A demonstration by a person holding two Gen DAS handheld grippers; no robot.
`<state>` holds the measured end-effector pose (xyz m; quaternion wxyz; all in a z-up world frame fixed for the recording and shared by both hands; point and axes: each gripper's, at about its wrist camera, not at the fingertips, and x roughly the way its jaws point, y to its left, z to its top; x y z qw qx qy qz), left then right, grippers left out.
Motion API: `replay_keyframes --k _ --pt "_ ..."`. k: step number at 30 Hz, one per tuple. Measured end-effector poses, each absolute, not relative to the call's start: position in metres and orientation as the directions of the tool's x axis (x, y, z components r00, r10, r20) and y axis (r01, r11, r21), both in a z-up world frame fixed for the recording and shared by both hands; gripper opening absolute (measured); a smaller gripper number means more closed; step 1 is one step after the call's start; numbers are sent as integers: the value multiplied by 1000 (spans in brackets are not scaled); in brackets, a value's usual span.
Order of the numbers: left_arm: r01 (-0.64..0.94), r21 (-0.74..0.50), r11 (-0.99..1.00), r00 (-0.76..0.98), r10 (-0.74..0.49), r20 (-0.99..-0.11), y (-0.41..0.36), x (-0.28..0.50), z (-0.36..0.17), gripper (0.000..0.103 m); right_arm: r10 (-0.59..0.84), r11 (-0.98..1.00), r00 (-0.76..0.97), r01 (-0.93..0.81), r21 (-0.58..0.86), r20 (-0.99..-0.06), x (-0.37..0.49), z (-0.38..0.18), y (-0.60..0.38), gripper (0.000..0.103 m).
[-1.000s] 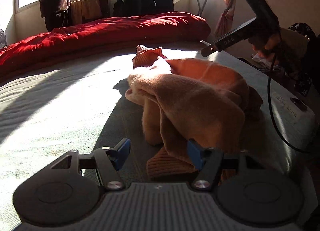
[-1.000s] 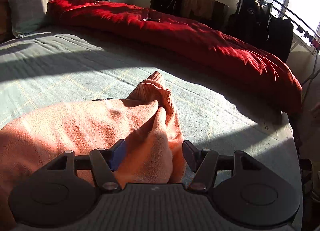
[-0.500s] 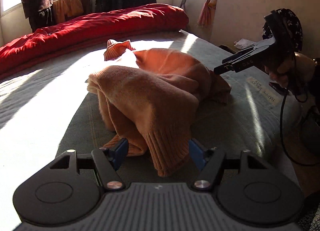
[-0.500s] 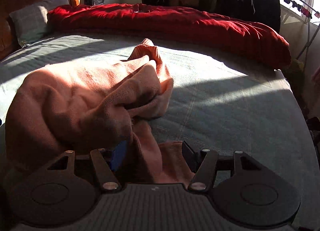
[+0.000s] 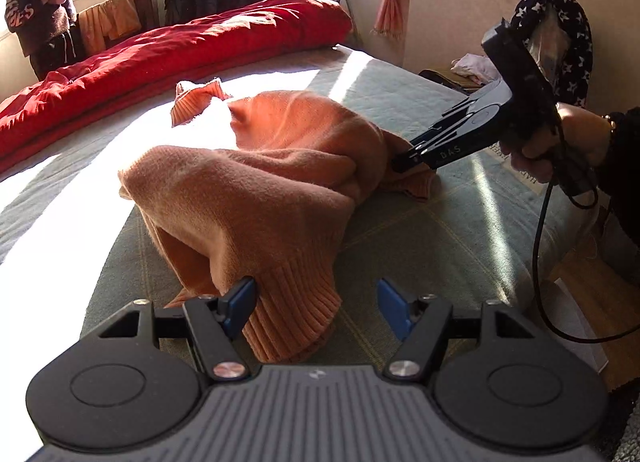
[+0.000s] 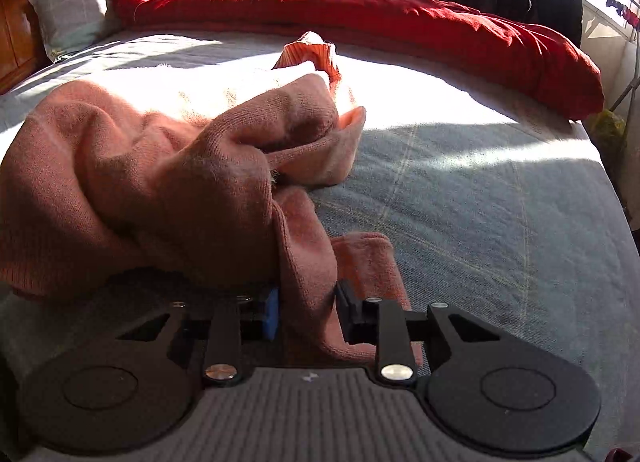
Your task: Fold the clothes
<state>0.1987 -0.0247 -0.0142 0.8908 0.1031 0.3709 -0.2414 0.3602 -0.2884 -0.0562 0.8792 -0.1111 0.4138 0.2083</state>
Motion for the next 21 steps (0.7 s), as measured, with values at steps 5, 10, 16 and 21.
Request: replay_keyframes --k 5,10,16,21 --pt "507 4 862 603 -351 -716 -29 201 -17 70 261 913 537 -407 25 -802 368 -61 -291 45" --pt "505 -1 863 603 -354 -715 -30 202 -19 71 239 933 535 -358 38 -810 373 -61 -290 80" --pt "501 -14 865 604 -361 -711 -26 201 -18 71 241 935 591 -354 22 -770 370 -47 -290 103" --pt "494 -31 869 608 -370 -702 -22 200 -18 71 248 936 638 -352 10 -729 366 -35 -290 100"
